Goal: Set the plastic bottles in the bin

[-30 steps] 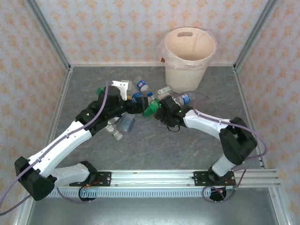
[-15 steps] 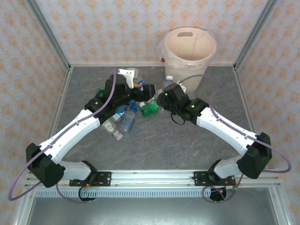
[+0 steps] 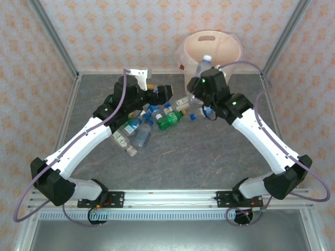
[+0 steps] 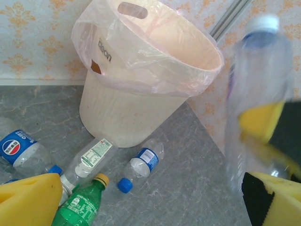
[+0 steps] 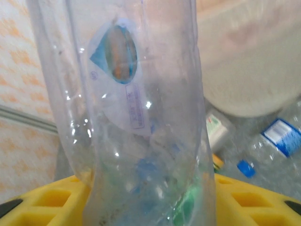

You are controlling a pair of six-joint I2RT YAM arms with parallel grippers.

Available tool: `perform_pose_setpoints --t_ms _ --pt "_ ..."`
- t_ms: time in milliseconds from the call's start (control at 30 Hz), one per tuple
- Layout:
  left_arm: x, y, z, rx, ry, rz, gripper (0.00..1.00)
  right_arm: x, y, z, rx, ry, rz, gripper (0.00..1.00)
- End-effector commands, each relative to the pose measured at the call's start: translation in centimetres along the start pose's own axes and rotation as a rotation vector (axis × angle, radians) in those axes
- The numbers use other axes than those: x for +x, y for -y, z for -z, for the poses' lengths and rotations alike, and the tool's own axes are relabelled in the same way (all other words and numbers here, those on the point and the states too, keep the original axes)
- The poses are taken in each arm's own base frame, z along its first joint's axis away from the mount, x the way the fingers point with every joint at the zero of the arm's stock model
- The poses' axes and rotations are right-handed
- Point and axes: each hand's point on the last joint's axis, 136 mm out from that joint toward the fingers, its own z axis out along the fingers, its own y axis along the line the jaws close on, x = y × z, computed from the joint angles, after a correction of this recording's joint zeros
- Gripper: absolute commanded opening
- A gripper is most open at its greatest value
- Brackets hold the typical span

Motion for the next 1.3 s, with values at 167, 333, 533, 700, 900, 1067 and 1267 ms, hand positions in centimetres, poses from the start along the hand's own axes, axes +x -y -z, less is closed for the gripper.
perform_pose_setpoints --t_ms 167,333,533,700,900,1067,1267 --pt "-3.1 0.4 0.6 0.029 0.075 -0.009 0.99 -7.4 -2.0 -0.4 -0.045 0.082 0.011 0.54" --pt "-3.5 0.0 0.9 0.019 0.086 -0.009 0.99 -11.8 -3.0 -1.3 -0.072 0.139 0.0 0.54" --pt "-4.1 -0.2 1.6 0.006 0.102 -0.004 0.99 -16.3 -2.4 -2.9 -0.091 0.205 -0.042 0.54" --pt "-4.4 -0.4 2.5 -0.019 0.114 -0.006 0.99 -18.6 -1.6 -5.0 -0.118 0.226 -0.084 0.54" --pt "-4.4 -0.8 4.0 -0.043 0.141 0.009 0.99 -20.0 0.6 -8.1 -0.097 0.224 -0.119 0.54" --pt "-4.3 -1.0 5.0 -0.055 0.149 0.021 0.99 -20.2 2.2 -10.4 -0.079 0.212 -0.144 0.54" --pt "-4.3 -1.2 5.8 -0.071 0.161 0.032 0.99 -19.5 3.8 -12.6 -0.029 0.192 -0.149 0.54"
